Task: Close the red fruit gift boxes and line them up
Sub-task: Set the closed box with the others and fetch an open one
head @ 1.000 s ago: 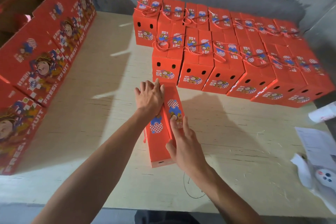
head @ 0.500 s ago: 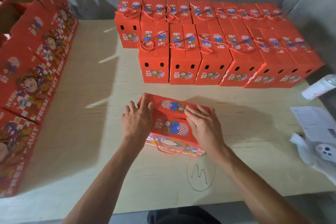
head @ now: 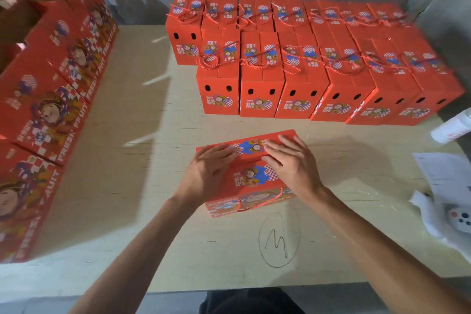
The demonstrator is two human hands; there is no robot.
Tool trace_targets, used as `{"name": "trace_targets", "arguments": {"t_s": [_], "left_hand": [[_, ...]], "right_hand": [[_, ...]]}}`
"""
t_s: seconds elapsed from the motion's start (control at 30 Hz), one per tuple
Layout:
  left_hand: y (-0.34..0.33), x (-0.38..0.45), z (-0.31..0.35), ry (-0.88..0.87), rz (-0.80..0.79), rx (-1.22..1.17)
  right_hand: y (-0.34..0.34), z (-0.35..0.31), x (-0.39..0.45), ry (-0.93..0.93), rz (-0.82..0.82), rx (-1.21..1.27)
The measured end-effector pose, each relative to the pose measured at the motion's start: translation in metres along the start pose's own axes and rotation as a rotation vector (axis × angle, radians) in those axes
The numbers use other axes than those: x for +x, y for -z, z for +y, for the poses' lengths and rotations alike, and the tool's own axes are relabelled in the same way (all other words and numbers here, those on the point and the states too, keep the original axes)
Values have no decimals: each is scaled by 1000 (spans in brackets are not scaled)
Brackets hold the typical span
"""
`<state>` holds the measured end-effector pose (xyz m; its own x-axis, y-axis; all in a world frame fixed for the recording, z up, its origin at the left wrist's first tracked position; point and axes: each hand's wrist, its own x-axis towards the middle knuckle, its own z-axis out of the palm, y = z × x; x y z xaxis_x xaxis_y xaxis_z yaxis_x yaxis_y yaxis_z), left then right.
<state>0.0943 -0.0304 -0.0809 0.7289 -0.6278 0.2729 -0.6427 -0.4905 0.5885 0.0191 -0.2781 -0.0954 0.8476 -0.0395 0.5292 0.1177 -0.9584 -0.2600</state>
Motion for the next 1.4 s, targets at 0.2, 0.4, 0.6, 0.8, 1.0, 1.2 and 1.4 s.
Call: {"name": "trace_targets", "arguments": {"t_s": [0.2,0.4,0.6,0.8,1.0,1.2,1.4], "left_hand": [[-5,-4,-9,86,-19,-178],[14,-5,-19,-66,-162,-97],[22,-16,-30,159,14,-310],[23,-20,-37,-26,-17,-148],[20,-31,-30,-172,-22,162],[26,-36,-15,-210,-55,297],[24,-37,2,12,-45,186]], "right_hand": [[-5,6,-2,68,35,-1],[8,32,0,222,-181,127],[24,70,-9,150,-74,131],[17,67,-14,175,-2,78],[23,62,-14,255,-30,-8],[34,62,-4,438,-130,-128],[37,55,-5,349,-157,-81]]}}
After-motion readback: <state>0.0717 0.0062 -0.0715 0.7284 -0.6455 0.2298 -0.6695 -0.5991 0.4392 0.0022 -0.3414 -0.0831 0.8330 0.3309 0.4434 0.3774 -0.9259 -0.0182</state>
